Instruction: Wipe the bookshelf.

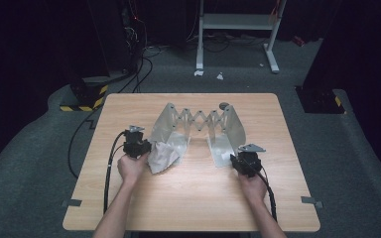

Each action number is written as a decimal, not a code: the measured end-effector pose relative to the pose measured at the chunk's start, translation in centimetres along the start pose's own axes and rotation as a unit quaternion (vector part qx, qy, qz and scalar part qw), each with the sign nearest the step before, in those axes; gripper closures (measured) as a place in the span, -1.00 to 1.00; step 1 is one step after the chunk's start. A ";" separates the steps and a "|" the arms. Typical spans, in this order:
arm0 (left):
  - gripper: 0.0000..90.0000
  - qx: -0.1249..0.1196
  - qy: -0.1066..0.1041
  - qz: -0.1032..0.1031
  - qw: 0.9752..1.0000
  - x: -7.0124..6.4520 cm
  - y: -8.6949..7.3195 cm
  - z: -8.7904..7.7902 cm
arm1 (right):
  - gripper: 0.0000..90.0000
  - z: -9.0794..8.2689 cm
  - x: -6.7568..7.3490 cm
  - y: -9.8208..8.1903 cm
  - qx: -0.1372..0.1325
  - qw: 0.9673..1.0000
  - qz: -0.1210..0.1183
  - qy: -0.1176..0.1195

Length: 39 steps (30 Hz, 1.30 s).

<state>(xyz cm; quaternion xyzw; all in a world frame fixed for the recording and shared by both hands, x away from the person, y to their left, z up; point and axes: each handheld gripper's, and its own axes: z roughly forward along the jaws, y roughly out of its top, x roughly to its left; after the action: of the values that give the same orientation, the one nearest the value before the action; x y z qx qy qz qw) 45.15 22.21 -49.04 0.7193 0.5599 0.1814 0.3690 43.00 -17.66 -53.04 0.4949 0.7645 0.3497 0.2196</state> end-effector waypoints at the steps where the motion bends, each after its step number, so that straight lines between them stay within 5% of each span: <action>1: 0.78 -0.002 -0.001 0.000 1.000 -0.1 0.0 -0.1 | 0.55 0.0 0.0 0.0 0.000 1.000 0.000 0.000; 17: 0.78 -0.036 -0.016 0.024 0.999 -0.9 1.8 -2.5 | 0.55 0.0 0.0 0.0 0.000 1.000 -0.004 0.002; 39: 0.77 -0.081 -0.045 0.051 0.994 -2.3 4.6 -6.1 | 0.55 0.0 0.1 0.0 0.000 1.000 -0.007 0.005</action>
<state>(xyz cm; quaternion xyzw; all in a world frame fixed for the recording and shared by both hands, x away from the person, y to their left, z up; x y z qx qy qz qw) 43.38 21.56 -41.24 0.7220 0.4890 0.2122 0.4411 42.96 -17.61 -53.04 0.4877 0.7693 0.3506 0.2177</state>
